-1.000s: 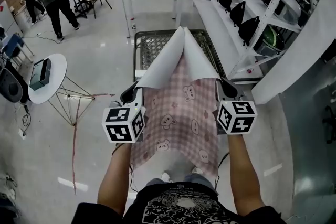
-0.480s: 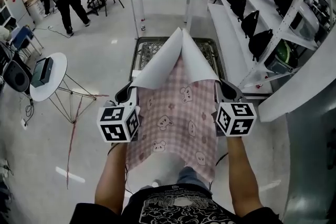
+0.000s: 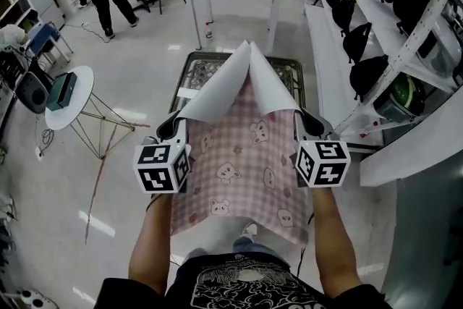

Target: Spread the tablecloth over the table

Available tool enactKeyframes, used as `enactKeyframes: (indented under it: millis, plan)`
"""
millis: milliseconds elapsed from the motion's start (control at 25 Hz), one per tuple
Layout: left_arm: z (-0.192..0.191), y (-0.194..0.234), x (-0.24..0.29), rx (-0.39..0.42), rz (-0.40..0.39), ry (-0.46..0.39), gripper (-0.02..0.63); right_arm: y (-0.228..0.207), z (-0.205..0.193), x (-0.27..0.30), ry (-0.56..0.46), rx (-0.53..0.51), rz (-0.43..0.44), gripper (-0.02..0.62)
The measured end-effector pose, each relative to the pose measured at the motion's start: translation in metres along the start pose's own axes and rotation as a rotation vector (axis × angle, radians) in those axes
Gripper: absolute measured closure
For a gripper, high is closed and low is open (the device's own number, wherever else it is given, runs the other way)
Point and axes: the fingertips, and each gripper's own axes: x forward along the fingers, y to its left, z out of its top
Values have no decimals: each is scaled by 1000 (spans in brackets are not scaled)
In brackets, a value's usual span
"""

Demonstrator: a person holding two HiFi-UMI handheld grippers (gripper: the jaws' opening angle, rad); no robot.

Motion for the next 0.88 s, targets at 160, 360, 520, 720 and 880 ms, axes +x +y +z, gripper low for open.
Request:
enactKeyframes:
  millis: [160,360,520,720,880]
  plan:
    - [0,-2,9,10,44,14,598,-11,-3,13,10,-9,32,589]
    - [2,-3,22,17,71,28,598,-27,-7,27,20,-23,41,589]
    - [7,0,35,29,81,32,598,-39,-7,41,24,-39,35,589]
    - [8,10,59,28,83,40,598,-55,-8,62,35,-53,12,589]
    - [9,22,89,25,77,52,598,-67,-9,88,49,-71,-8,589]
